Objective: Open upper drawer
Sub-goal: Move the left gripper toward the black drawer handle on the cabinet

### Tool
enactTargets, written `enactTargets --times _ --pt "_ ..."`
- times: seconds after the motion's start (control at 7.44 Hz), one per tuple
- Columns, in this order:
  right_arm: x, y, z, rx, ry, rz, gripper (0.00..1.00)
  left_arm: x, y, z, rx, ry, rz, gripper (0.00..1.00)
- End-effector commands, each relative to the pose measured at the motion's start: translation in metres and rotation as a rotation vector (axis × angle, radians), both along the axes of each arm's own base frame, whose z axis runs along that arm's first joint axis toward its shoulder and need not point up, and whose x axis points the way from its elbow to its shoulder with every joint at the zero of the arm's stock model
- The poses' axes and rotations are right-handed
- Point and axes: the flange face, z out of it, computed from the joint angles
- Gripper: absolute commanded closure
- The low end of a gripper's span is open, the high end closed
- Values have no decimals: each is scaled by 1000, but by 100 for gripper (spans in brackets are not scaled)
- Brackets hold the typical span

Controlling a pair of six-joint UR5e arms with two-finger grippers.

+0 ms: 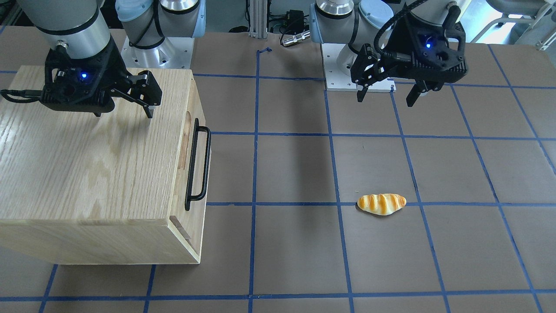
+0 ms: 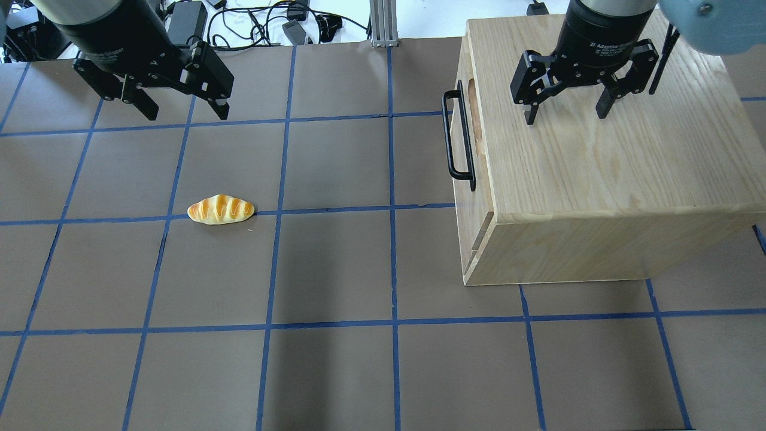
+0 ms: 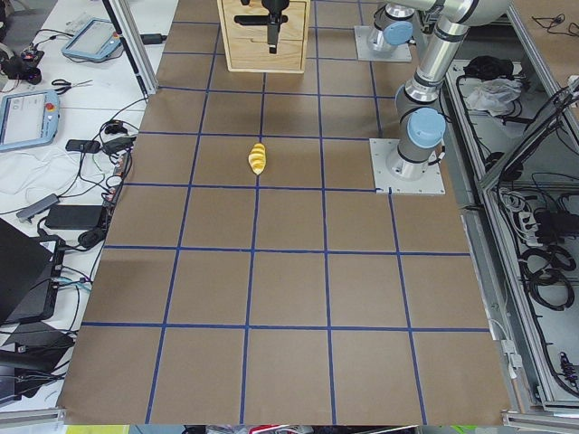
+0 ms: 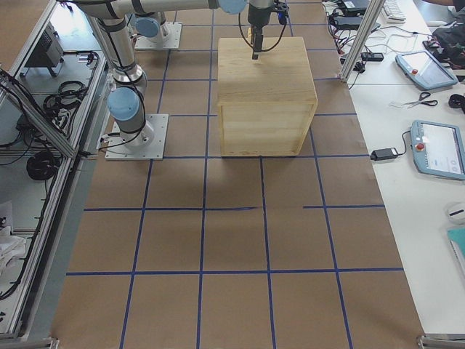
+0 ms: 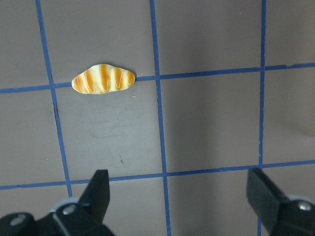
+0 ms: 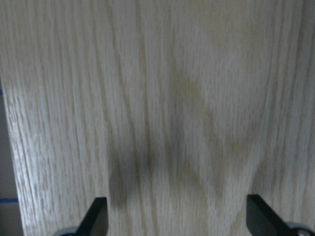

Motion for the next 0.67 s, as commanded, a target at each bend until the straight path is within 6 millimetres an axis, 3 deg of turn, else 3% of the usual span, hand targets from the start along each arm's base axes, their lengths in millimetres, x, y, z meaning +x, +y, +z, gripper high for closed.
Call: enactTargets --times 0.0,0.27,0.54 --pt "0 0 -1 1 0 0 0 -4 -12 -16 5 22 9 0" --pt "0 0 0 0 0 0 0 -13 -34 -33 -13 79 31 0" --pt "-1 0 -1 1 0 -1 0 -60 -67 -64 -69 173 81 0"
